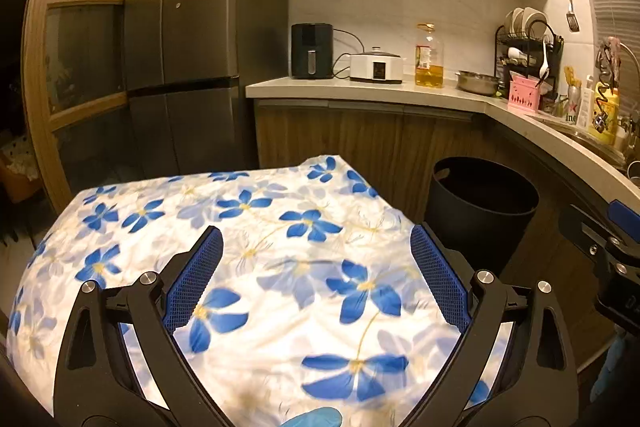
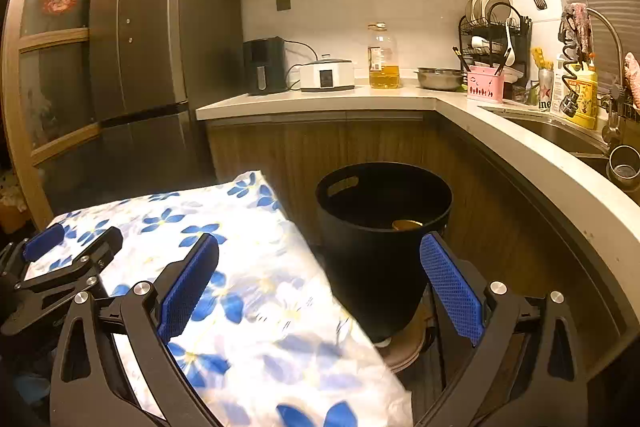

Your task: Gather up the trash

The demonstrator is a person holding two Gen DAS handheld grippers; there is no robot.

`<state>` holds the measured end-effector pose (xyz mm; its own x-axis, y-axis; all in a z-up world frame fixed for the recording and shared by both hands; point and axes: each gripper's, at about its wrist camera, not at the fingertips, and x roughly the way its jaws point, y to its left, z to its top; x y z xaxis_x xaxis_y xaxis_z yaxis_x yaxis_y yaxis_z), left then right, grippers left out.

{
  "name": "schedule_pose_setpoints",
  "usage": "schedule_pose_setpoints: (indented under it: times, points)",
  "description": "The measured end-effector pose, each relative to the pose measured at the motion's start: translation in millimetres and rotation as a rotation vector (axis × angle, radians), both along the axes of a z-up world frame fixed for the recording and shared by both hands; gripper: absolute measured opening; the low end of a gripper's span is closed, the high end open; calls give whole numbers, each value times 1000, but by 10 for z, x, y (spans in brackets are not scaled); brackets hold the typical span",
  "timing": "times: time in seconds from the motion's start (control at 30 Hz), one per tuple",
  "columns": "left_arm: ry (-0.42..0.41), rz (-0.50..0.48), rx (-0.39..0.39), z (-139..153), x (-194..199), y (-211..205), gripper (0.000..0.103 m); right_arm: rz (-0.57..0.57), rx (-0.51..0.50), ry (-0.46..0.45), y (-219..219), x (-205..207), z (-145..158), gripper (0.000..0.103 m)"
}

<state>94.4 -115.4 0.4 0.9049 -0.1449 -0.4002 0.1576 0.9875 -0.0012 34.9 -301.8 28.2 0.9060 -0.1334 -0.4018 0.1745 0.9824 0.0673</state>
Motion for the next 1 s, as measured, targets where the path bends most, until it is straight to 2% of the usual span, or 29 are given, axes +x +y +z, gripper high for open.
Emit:
schedule_pose_setpoints:
  times: [0.5, 1.0]
  points:
    - [-16, 25, -44, 86, -500, 352, 93, 37, -46, -7, 392, -424, 69, 97]
    - [-38, 33, -55, 175, -607, 415, 93, 44, -46, -19, 480, -505, 126, 97]
